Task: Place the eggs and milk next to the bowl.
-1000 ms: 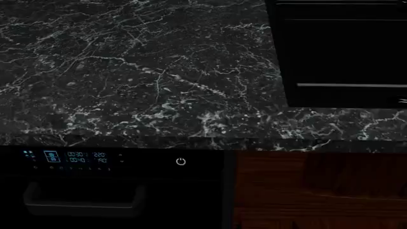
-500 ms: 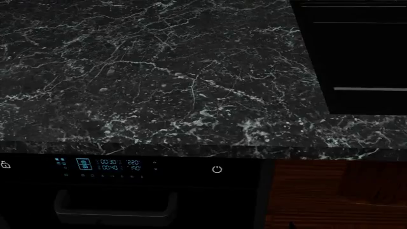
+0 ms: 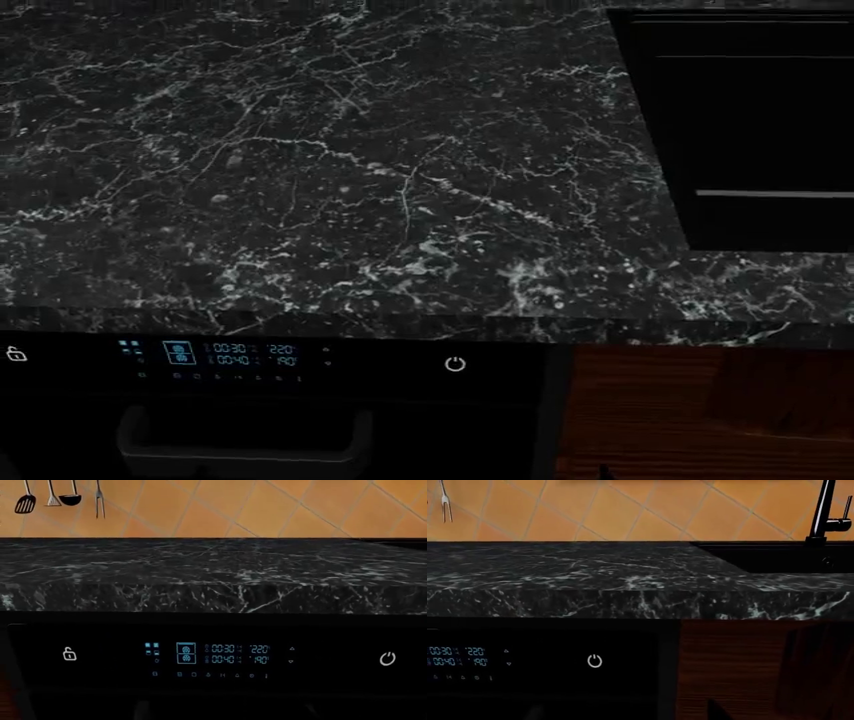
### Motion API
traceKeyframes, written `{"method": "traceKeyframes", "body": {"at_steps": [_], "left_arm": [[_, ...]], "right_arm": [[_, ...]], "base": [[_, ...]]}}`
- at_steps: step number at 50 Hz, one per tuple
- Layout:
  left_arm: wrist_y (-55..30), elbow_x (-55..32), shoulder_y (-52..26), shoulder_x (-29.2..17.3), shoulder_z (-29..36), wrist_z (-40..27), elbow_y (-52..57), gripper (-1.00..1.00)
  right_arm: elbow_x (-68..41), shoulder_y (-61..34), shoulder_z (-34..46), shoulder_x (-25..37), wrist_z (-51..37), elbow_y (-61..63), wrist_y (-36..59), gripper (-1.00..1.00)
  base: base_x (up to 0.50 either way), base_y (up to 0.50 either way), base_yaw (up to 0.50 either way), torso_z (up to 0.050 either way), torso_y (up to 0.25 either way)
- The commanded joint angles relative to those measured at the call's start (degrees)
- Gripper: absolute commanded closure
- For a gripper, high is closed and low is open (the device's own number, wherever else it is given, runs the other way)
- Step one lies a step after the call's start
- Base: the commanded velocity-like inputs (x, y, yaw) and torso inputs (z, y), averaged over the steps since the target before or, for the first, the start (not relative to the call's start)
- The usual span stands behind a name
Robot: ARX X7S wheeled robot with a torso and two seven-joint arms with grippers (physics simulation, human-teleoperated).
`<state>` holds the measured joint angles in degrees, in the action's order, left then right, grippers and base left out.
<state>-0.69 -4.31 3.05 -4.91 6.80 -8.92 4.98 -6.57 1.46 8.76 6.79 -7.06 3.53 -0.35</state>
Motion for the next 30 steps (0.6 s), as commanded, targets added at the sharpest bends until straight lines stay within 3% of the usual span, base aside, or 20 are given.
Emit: {"method": "traceKeyframes", "body": {"at_steps": [1, 26, 27, 30], "left_arm": [[-0.47, -0.85, -0.33, -0.12, -0.52, 1.50, -0.19, -1.00], [-0.50, -1.71, 0.00, -2.33, 0.72, -0.76, 3.30, -1.00], [-9.09, -4.63, -4.20, -4.70, 0.61, 1.34, 9.81, -1.00], [-12.69, -5.49, -6.66, -5.92, -0.09, 1.66, 12.21, -1.00]], "right_arm": [[0.00, -0.43, 0.01, 0.08, -0.48, -0.66, 0.18, -1.00], [-0.40, -1.06, 1.11, 1.56, -2.28, 1.66, 1.51, -1.00], [0.77, -4.51, -0.15, 4.23, -3.01, 8.67, 8.44, -1.00], [0.44, -6.43, -0.91, 5.79, -2.88, 12.46, 12.76, -1.00]], "base": [[0.00, 0.00, 0.00, 0.050, 0.000], [0.00, 0.00, 0.00, 0.050, 0.000], [0.00, 0.00, 0.00, 0.000, 0.000], [0.00, 0.00, 0.00, 0.000, 0.000]]}}
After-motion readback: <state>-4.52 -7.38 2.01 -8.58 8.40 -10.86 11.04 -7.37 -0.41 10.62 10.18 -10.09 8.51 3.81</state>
